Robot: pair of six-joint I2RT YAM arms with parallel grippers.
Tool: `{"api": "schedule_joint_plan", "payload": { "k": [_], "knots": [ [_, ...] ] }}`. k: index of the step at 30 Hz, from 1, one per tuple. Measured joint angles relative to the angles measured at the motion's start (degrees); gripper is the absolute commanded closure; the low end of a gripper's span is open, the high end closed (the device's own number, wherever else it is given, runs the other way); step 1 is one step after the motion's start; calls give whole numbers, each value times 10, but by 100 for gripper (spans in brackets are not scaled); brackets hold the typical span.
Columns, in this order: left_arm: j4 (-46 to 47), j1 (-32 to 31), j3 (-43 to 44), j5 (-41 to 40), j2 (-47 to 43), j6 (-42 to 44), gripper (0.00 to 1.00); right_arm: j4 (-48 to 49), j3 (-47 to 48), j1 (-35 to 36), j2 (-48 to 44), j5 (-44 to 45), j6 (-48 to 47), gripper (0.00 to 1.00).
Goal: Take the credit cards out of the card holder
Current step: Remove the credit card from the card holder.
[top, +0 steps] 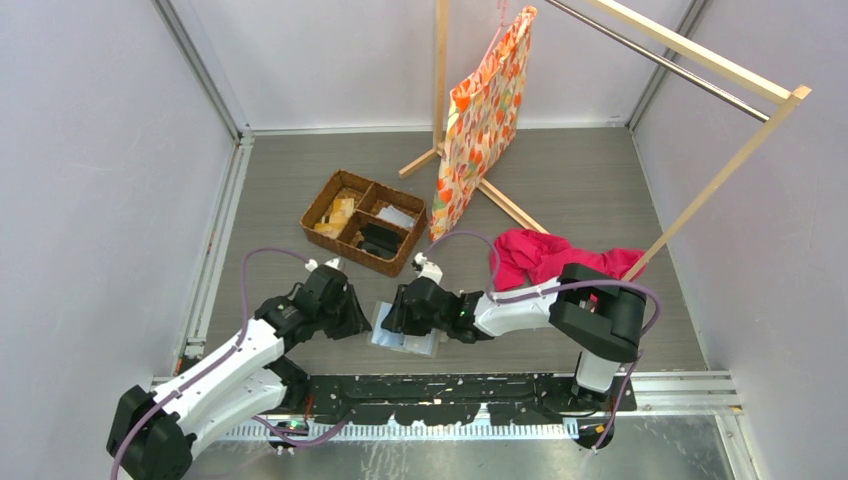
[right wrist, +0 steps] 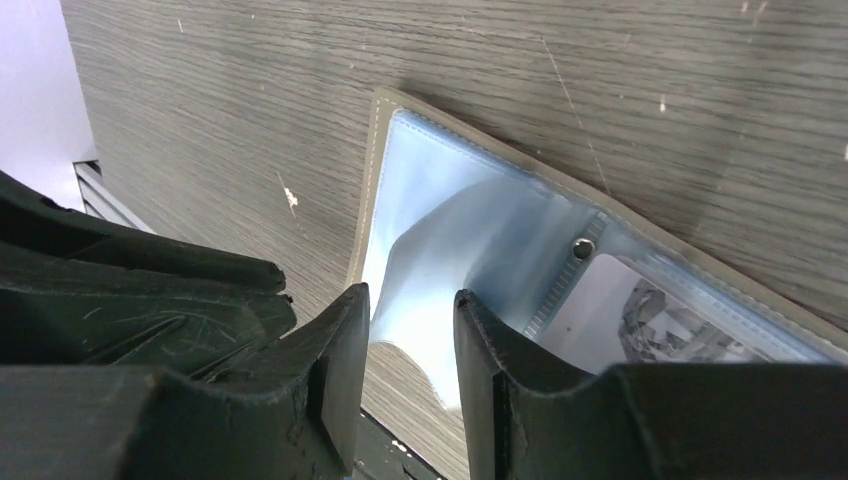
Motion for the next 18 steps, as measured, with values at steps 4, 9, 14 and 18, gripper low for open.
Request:
{"api": "schedule_joint_plan", "payload": {
  "k": [4,9,14,18],
  "knots": [
    [-5,0,5,-1,-9,0,72,1,12,0,10,-3,0,53],
    [24,0,-8,28,-18,-5,72,1,17,0,13,-5,0,51],
    [70,0,-49,62,-25,-21,72,0,17,0,13,-4,3,51],
    [97,0,-74,76,-18,-33,72,2,15,-1,12,-2,10,59]
  ]
}}
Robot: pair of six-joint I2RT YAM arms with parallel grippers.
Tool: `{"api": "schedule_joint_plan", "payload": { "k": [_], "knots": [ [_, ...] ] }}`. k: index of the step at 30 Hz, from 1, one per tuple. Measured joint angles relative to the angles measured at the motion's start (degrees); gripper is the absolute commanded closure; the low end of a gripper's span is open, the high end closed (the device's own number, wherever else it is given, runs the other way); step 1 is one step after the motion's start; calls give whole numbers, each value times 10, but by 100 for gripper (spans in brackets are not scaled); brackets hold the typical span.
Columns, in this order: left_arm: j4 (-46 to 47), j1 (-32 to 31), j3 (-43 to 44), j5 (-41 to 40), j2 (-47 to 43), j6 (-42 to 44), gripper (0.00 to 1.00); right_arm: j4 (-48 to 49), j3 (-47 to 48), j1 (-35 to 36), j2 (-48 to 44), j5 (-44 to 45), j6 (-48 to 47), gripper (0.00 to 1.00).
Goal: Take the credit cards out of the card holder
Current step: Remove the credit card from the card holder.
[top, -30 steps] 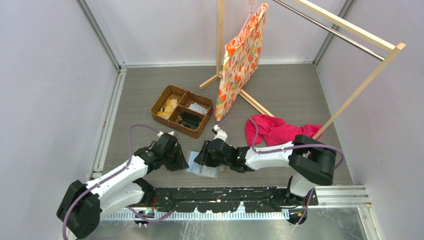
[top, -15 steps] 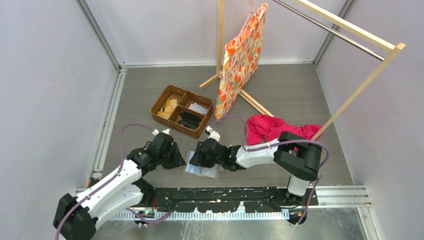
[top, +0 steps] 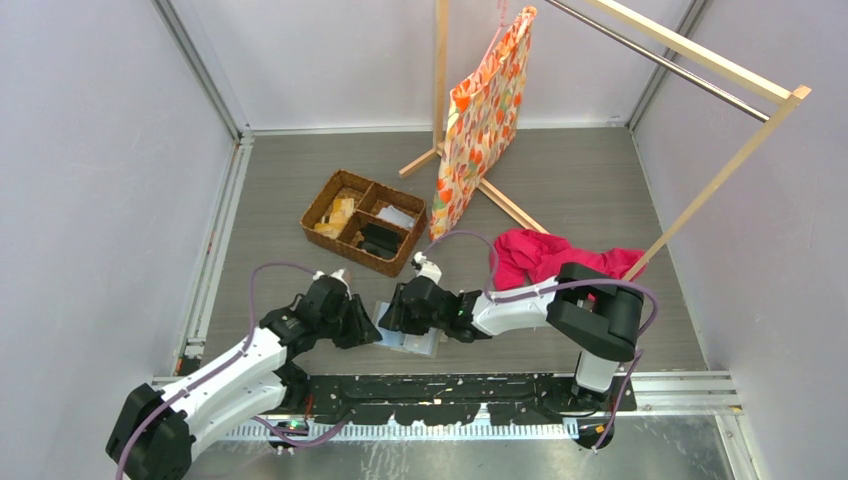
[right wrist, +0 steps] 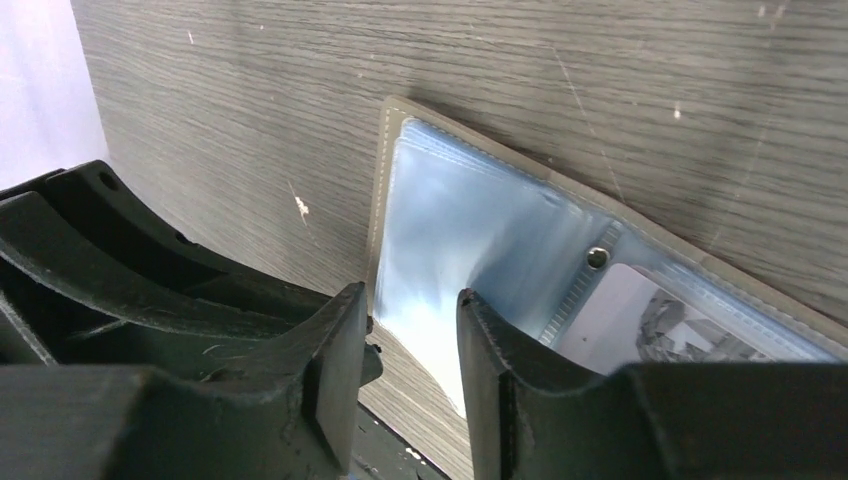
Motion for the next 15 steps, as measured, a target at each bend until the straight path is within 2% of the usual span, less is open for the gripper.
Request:
{"api": "schedule_joint_plan", "payload": {
  "k": [15],
  "knots": [
    [94,0,-34,10,31,-30,72,2,-37,-1,-46,12,18,63]
  ]
}}
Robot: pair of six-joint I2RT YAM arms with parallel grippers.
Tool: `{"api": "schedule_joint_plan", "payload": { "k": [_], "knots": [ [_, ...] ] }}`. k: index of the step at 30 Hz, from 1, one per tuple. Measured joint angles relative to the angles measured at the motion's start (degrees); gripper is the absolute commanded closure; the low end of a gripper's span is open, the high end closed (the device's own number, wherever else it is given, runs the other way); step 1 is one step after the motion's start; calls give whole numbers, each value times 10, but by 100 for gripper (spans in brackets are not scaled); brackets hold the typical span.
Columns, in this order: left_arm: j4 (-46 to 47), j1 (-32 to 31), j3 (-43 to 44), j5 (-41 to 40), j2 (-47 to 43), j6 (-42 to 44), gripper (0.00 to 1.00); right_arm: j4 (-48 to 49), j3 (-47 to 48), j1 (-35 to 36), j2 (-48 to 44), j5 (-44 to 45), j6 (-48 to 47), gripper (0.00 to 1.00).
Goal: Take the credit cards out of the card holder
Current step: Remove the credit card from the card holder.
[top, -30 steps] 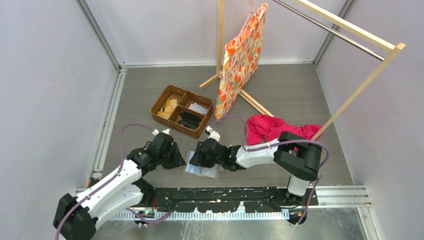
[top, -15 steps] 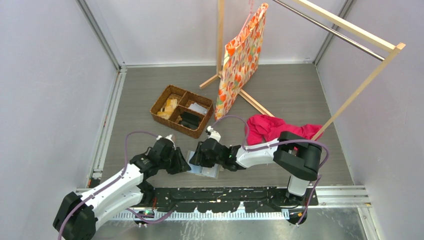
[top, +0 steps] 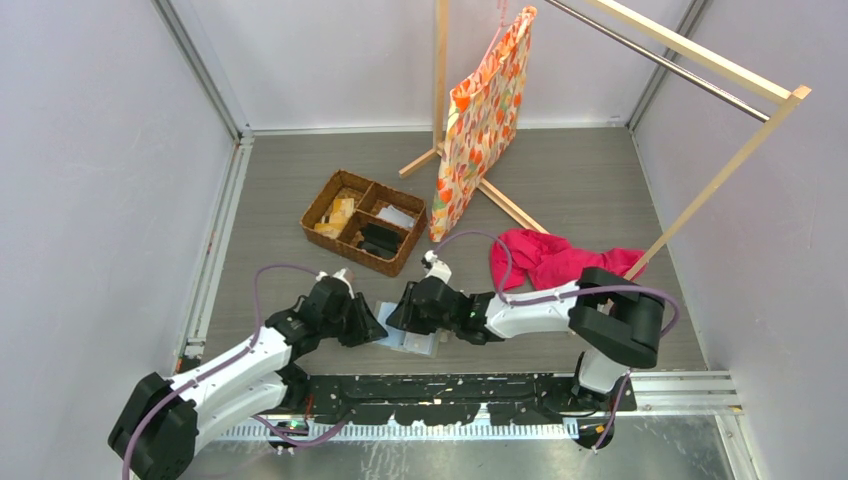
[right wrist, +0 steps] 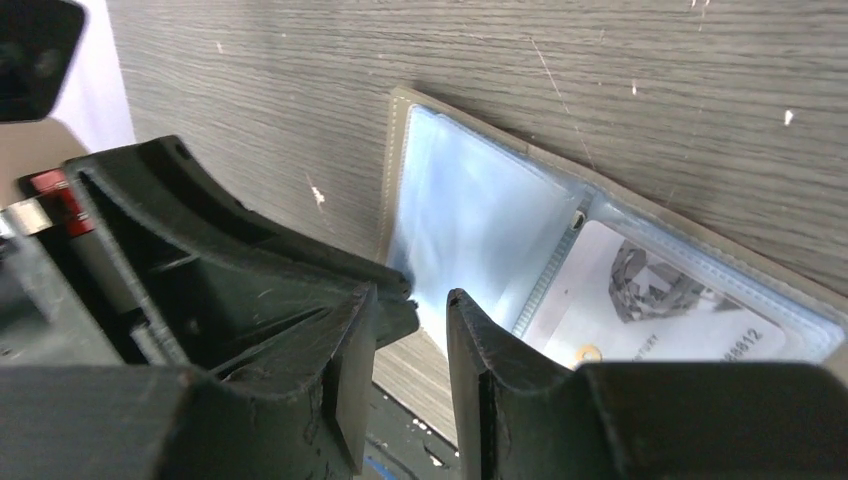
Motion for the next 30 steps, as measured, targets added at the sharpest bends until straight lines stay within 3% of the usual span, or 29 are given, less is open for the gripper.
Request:
{"api": "schedule_joint_plan", "payload": {
  "k": [13,21,30],
  "knots": [
    [6,0,6,-1,11,6,72,-60,-74,-10,-141,64,6,63],
    [-8,0,52,7,20,29,72,-102,-124,-14,-169,81,22,66],
    [37,-1,67,59,71,29,69,-107,-127,-14,-174,85,28,67]
  ]
}}
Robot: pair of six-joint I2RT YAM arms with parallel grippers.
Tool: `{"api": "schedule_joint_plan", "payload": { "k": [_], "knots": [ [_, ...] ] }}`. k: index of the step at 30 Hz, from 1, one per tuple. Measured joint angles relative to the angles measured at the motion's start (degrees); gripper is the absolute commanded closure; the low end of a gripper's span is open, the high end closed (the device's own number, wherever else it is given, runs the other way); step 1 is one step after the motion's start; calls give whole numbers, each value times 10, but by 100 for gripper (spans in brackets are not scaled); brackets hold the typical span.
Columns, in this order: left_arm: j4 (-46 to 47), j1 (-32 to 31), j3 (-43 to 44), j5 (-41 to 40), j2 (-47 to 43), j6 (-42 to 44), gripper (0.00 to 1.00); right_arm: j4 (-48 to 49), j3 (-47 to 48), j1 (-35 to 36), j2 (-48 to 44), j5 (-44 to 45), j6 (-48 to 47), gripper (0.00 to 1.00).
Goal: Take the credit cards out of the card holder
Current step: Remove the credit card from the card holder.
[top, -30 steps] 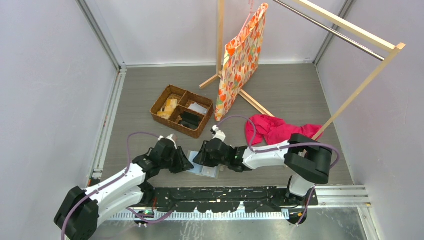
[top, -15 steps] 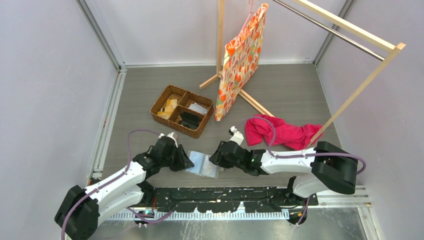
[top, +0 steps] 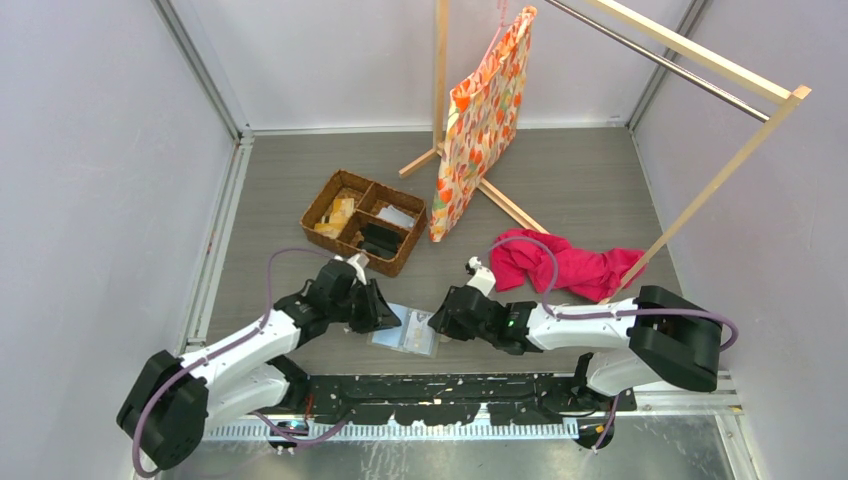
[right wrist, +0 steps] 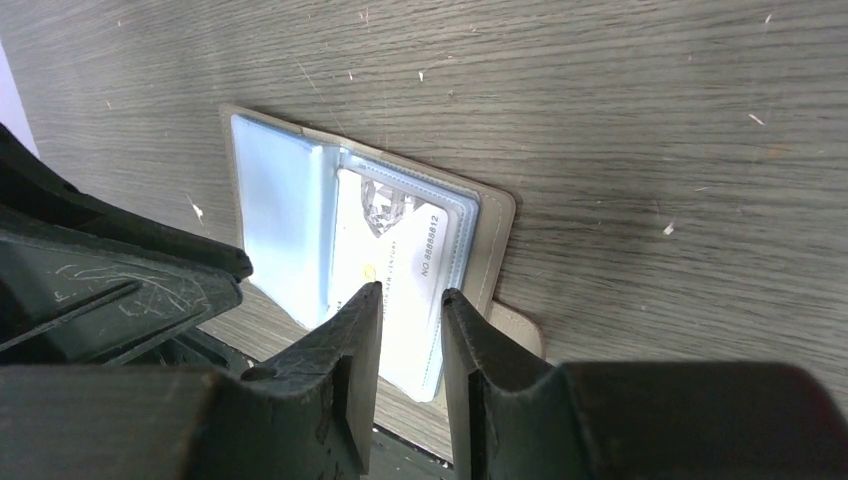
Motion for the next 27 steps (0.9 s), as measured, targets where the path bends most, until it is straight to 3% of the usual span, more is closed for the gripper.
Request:
{"api": "schedule_joint_plan", "payload": {
  "k": [10,27],
  "knots": [
    [77,-20,10,47,112,-3,65,0,-7,0,0,0,2,68],
    [108,-22,10,49,152,2,69,25,-9,0,32,-11,3,74]
  ]
}}
